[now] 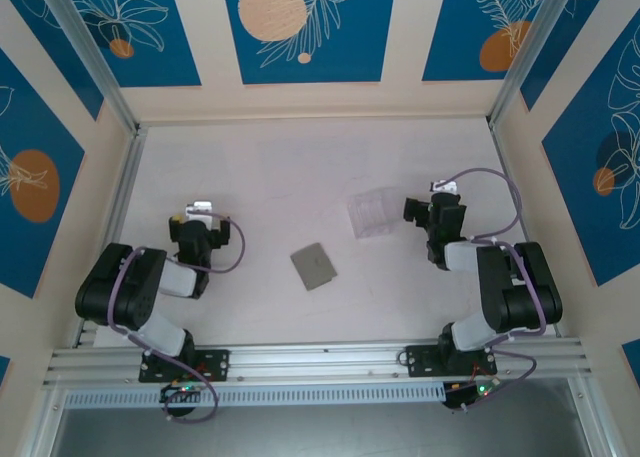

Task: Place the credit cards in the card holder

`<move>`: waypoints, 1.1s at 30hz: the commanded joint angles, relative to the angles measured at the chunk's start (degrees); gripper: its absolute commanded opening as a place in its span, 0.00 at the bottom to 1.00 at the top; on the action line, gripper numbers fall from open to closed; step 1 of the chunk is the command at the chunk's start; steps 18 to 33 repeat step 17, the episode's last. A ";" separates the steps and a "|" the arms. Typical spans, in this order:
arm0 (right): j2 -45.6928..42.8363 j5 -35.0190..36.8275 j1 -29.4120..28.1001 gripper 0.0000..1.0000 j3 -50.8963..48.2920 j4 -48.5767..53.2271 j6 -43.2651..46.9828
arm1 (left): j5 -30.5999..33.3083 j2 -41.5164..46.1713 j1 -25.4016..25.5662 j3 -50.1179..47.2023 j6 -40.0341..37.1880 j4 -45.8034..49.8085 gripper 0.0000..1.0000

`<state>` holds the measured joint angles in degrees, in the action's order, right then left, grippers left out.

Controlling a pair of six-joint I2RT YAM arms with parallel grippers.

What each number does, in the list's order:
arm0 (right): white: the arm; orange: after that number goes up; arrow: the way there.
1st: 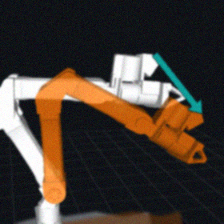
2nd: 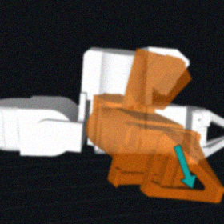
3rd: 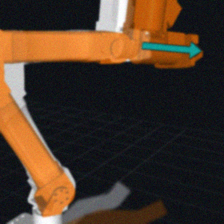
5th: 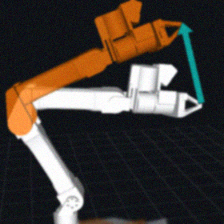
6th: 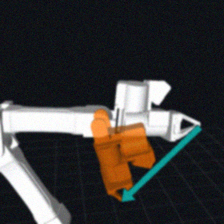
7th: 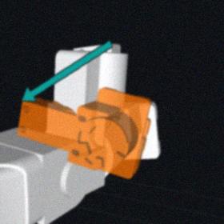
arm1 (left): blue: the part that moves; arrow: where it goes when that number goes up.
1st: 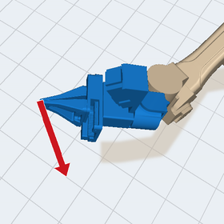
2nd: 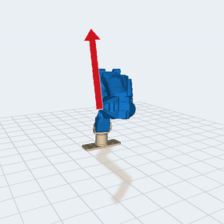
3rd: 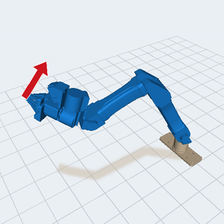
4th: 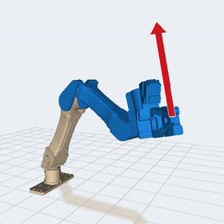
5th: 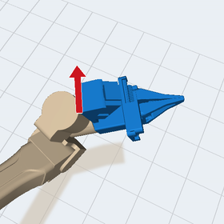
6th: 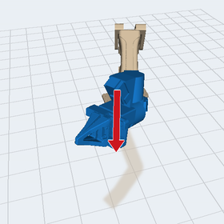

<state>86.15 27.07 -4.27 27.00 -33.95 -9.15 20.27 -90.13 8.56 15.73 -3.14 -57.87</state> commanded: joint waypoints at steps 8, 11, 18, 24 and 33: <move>-0.28 -2.90 0.49 0.99 1.47 -3.40 0.38 | -7.19 0.64 -1.91 3.78 0.40 0.26 1.00; -0.19 -2.47 0.08 0.99 1.47 -3.44 0.65 | -11.72 0.43 -2.07 5.91 -0.94 4.13 1.00; -0.37 -2.52 0.14 0.99 1.38 -3.53 0.62 | -16.97 0.92 -4.34 5.98 0.06 5.13 1.00; -0.37 -2.52 0.14 0.99 1.38 -3.53 0.62 | -16.97 0.92 -4.34 5.98 0.06 5.13 1.00; -0.37 -2.52 0.14 0.99 1.38 -3.53 0.62 | -16.97 0.92 -4.34 5.98 0.06 5.13 1.00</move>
